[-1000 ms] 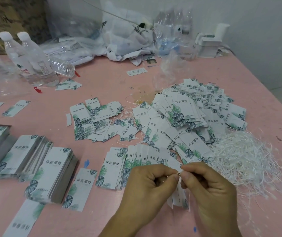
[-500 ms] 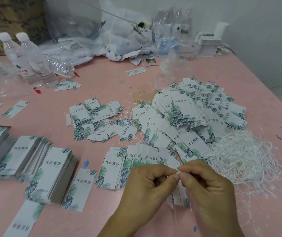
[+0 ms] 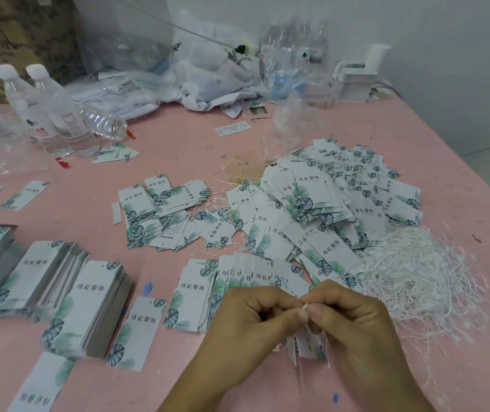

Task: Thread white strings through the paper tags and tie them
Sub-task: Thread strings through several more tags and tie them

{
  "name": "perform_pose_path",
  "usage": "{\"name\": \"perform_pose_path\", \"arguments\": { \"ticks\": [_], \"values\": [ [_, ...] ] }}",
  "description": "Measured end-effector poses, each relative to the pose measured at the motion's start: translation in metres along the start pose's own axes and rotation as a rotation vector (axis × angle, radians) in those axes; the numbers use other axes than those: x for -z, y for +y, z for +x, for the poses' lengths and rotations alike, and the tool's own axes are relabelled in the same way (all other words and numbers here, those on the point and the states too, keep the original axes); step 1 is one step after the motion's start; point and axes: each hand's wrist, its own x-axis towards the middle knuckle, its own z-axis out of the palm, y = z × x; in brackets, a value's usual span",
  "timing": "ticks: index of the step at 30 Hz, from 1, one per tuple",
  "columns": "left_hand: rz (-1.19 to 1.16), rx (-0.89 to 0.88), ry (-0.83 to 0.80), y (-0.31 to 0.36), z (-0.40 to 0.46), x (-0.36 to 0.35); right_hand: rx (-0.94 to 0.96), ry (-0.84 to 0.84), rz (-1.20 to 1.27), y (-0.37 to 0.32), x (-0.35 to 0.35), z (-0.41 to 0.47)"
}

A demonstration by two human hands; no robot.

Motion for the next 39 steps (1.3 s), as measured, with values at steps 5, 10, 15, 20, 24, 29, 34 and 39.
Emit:
{"name": "perform_pose_path", "arguments": {
  "ticks": [5, 10, 15, 20, 24, 29, 34, 39],
  "values": [
    [-0.028, -0.004, 0.028, 0.0, 0.001, 0.0, -0.008, 0.01, -0.014, 0.005, 0.002, -0.001],
    [-0.04, -0.021, 0.055, -0.004, 0.001, 0.002, 0.019, 0.005, -0.041, 0.006, 0.001, -0.003],
    [-0.253, 0.03, 0.156, -0.005, 0.005, 0.007, -0.022, -0.057, -0.196, -0.002, -0.006, -0.007],
    [-0.562, 0.096, 0.119, -0.01, 0.009, 0.012, -0.085, -0.145, -0.437, -0.003, -0.018, -0.009],
    [-0.727, 0.085, 0.003, -0.01, 0.009, 0.014, -0.136, -0.179, -0.453, -0.002, -0.02, -0.009],
    [-0.873, 0.044, -0.141, -0.008, 0.006, 0.016, -0.118, -0.137, -0.544, -0.004, -0.019, -0.01],
    [-0.993, -0.025, -0.273, -0.009, 0.006, 0.016, -0.086, -0.153, -0.482, -0.004, -0.023, -0.01],
    [-1.127, -0.037, -0.076, -0.01, 0.009, 0.02, -0.224, -0.099, -0.352, -0.003, -0.022, -0.009]
  ]
}}
